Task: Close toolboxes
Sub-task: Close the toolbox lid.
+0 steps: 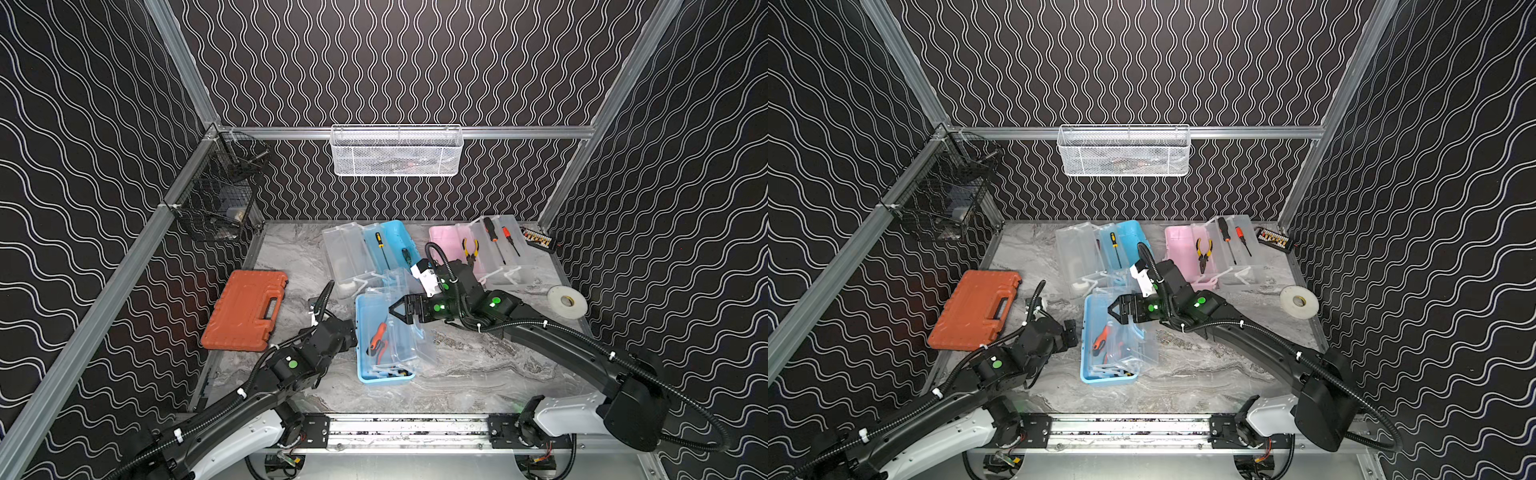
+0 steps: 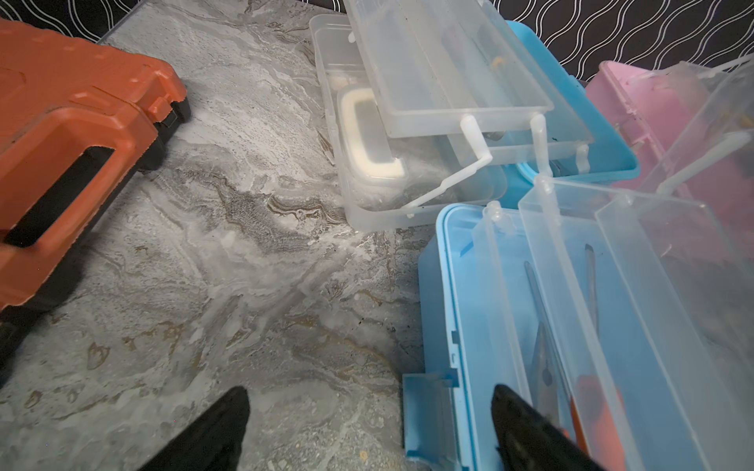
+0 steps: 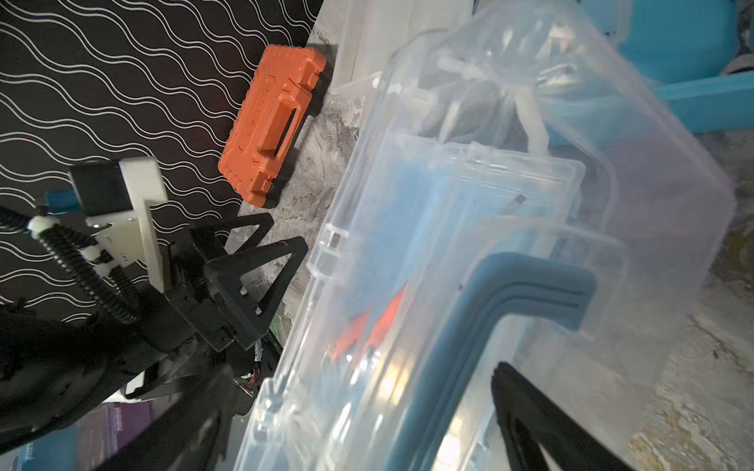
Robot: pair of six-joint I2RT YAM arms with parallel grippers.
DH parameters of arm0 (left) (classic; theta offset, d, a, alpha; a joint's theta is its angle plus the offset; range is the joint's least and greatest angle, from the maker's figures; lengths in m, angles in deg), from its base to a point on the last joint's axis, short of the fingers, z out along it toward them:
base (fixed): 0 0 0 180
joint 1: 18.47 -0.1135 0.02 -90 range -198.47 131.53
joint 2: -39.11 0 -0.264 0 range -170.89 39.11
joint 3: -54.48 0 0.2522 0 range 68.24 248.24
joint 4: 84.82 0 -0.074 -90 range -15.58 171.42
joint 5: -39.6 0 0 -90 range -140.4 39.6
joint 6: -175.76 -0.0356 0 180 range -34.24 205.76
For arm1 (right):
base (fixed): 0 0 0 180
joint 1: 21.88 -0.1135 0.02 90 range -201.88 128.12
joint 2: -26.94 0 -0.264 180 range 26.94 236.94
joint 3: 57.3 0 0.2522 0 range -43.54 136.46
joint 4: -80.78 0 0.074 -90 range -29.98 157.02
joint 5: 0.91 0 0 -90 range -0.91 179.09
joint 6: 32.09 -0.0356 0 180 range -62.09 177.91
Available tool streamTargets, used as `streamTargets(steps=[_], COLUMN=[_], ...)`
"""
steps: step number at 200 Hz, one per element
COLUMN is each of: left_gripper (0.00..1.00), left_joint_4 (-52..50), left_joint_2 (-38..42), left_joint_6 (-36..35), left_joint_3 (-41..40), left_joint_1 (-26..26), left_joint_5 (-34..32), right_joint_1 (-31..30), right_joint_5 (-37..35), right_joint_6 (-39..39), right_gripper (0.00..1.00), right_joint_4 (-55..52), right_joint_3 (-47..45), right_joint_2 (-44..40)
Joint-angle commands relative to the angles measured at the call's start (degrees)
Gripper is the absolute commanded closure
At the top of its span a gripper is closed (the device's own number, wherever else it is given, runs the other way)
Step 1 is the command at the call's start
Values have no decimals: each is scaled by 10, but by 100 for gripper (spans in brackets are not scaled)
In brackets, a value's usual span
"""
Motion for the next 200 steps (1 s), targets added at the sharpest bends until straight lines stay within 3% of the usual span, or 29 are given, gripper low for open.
streamTargets(steps=[1,21,112,173,200], left_gripper=[3,3,3,2,2], left_joint_4=[-16,-26,-48,-54,-48], left_joint_2=[6,8,31,36,36], left_joint_6=[11,14,18,17,16], left_joint_3=[-4,-6,-13,-8,-10], left_joint_1=[-1,-1,-1,-2,-2], left_joint_5=[-10,-11,-17,-15,-7], right_joint_1=[-12,-36,-85,-89,-89], right_joint_5=[-49,-87,-137,-137,-195], right_joint_6=[1,9,18,34,27], right_gripper=[1,1,1,1,1], right_joint_4=[-30,-47,-58,-55,-79], right_joint_3=[9,26,96,116,111], right_joint_2=[15,34,77,65,55])
